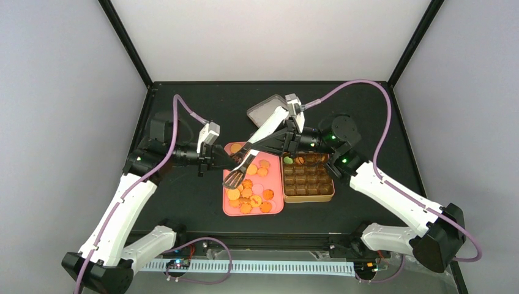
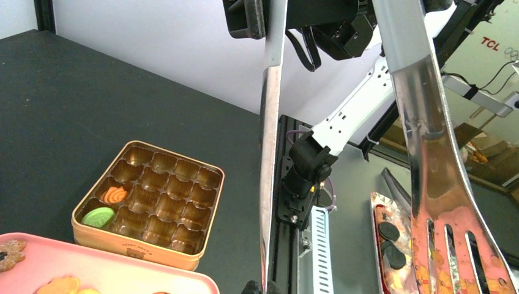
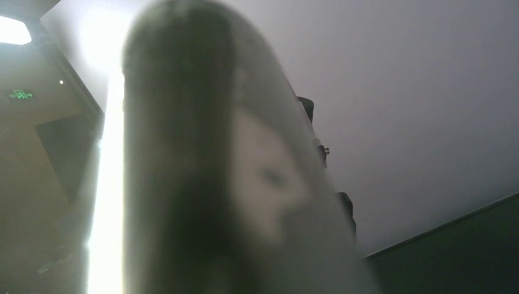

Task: Pack the cookies
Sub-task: Pass from the left arm to the right, then pick up the fake cookies from the plate.

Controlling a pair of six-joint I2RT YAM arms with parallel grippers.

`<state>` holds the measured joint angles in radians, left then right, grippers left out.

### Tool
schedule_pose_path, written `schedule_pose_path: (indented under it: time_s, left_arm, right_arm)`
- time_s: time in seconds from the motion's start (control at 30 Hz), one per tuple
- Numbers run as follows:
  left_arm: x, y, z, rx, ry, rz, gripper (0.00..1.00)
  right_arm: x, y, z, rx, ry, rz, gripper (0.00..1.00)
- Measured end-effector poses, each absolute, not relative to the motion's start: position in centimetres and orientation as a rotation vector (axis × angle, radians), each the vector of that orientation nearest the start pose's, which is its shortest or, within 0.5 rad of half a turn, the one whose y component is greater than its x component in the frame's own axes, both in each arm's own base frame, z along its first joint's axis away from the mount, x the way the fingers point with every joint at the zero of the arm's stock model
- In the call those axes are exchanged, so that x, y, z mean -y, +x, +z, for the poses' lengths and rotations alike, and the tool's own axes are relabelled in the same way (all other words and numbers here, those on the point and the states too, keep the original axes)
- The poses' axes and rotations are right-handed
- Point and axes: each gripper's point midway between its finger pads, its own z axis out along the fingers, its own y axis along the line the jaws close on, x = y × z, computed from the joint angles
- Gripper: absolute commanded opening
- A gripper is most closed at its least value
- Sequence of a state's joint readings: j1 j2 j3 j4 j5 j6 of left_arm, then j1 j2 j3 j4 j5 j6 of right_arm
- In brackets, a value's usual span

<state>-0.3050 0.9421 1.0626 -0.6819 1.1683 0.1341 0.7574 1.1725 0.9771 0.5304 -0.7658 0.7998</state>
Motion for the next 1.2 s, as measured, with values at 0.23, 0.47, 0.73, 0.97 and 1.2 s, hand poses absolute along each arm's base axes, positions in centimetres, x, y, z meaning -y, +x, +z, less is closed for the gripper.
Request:
schedule_pose_path:
  time_s: [0.23,0.47,0.73,0.97,1.2]
  left_arm:
    - [21.7,16.1,33.9,-1.69,1.08,-1.35,0.13]
    - [21.4,17.5,32.3,-1.745,1.072,-1.248,0.53]
    - [16.4,24.6,25.7,-2.048,0.887,-0.928,0.72]
    - [11.3,27.9,21.1,-2.253,0.778,-0.674,0.77]
    - [8.0,28.8,19.8,-2.327,0.706,-0.524,0.78]
  right_arm:
    - [-33.3,18.0,43.0,-1.397,-0.742,1.745,0.41]
    - [-33.6,19.2,40.9,-1.498,-0.736,1.624,0.36]
    - [-32.0,22.0,35.7,-1.688,-0.675,1.29,0.34]
    - [-31.2,22.9,28.2,-1.866,-0.667,1.04,0.33]
    - [-31.7,23.3,22.7,-1.983,-0.694,0.83,0.32]
